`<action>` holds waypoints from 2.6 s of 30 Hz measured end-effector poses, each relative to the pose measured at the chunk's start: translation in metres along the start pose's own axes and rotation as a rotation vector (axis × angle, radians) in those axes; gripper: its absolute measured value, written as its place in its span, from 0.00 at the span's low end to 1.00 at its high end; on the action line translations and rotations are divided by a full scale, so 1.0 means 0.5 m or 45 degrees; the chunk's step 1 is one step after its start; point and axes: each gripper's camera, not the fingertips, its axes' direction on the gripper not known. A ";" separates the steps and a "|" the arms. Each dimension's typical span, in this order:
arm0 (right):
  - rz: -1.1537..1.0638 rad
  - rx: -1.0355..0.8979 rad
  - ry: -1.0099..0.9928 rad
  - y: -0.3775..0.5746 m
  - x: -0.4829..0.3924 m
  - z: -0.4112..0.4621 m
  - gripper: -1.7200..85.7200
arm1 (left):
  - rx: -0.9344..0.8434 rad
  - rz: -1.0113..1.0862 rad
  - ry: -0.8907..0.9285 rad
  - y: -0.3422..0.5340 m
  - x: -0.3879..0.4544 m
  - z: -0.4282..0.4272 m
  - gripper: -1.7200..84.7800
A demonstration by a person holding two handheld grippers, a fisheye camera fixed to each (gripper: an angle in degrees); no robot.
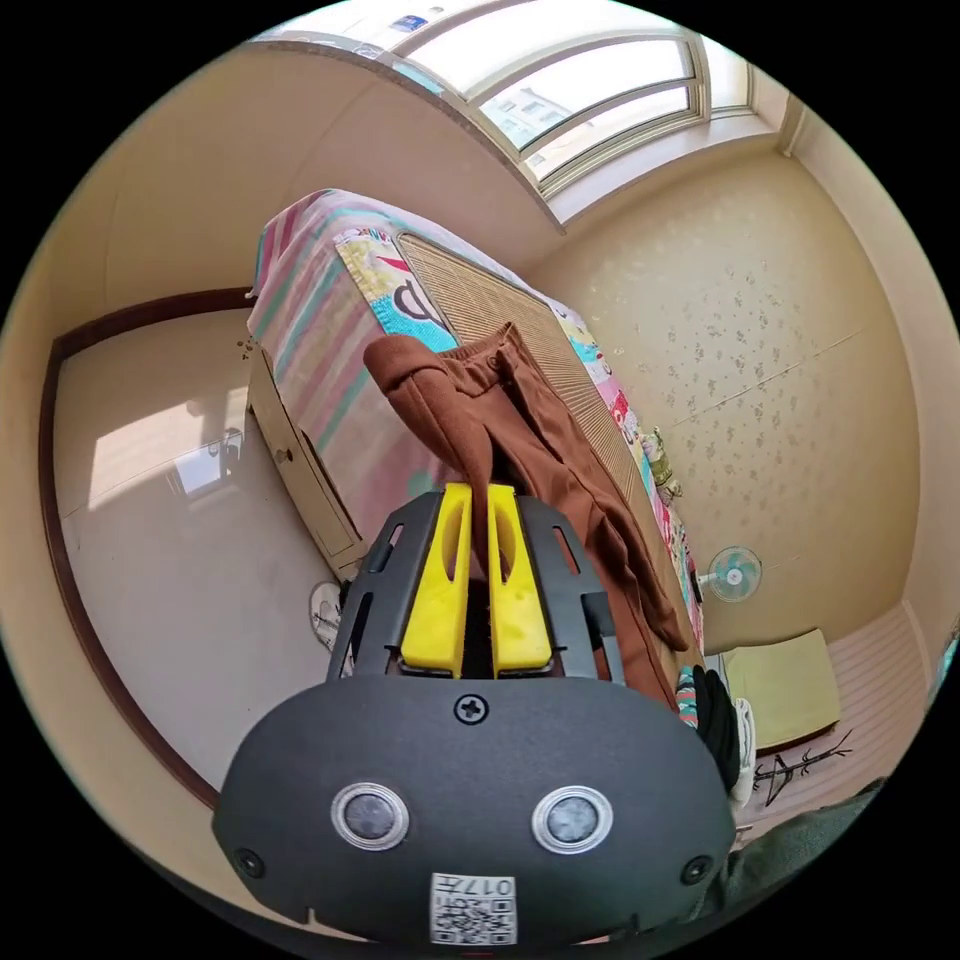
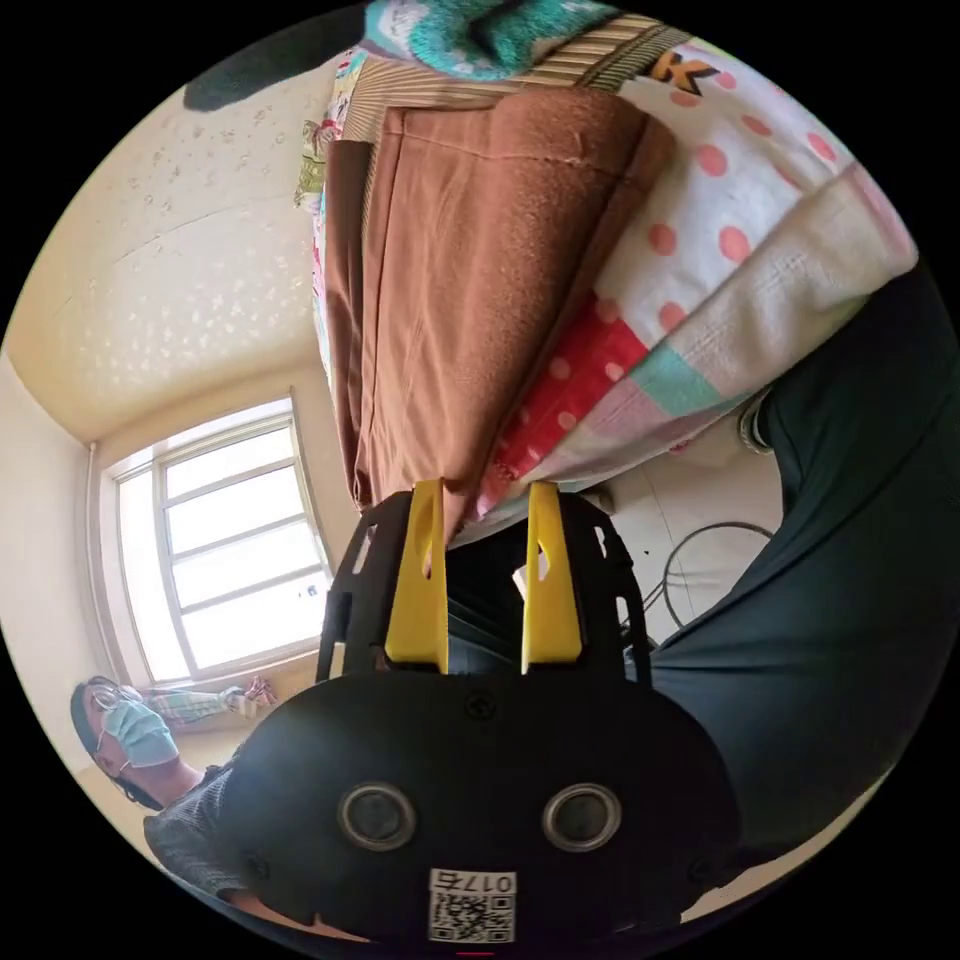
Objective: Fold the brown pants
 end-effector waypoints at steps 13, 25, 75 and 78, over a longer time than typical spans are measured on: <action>-0.876 0.872 0.504 0.105 -0.451 -0.281 0.03 | 0.282 0.348 0.091 -0.040 0.274 -0.166 0.02; -0.181 -0.468 0.139 -0.040 -0.156 0.104 0.18 | 0.233 0.191 -0.058 0.019 0.217 -0.106 0.03; -0.727 -0.015 0.555 0.024 -0.461 0.341 0.04 | -0.373 0.807 -0.214 0.344 0.218 0.687 0.03; -0.554 0.368 0.455 0.050 -0.414 0.226 0.08 | -0.339 0.837 0.064 0.378 0.226 0.641 0.09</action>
